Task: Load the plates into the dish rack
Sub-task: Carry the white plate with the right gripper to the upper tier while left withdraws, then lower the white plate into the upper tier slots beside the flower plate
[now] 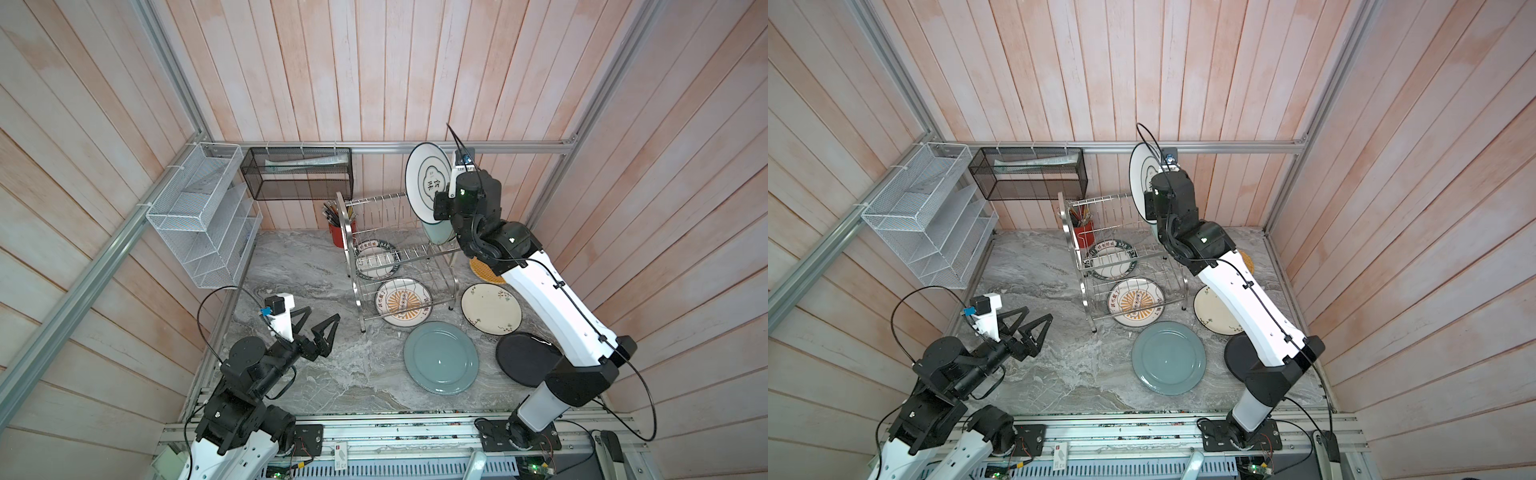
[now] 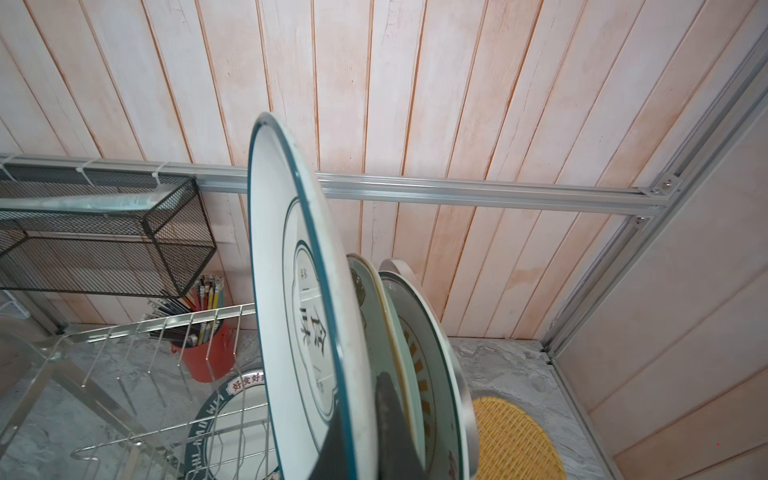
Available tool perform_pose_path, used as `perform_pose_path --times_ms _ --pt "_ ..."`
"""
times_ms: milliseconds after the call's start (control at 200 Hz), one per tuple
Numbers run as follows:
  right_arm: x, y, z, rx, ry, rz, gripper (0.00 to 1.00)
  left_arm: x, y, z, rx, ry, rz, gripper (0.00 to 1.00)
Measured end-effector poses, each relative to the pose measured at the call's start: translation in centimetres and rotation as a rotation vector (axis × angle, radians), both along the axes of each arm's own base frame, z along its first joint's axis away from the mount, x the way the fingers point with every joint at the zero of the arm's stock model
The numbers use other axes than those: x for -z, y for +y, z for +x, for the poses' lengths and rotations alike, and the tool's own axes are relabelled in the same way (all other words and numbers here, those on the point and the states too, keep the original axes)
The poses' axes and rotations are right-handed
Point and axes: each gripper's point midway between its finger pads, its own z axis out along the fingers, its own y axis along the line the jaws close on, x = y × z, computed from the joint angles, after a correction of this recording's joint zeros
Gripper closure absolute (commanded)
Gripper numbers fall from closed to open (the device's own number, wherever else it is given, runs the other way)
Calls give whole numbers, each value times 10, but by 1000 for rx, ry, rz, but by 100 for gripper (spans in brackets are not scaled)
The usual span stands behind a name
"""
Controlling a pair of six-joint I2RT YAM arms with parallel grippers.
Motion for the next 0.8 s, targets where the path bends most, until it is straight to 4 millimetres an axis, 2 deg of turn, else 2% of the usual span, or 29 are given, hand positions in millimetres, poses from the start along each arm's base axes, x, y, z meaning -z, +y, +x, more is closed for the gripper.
perform_pose_path --times_ms 335,800 --pt "14 4 15 54 27 -120 100 -1 -2 -1 15 -2 -4 0" --pt "30 9 11 43 77 -161 100 -2 -3 -2 30 -4 -7 0"
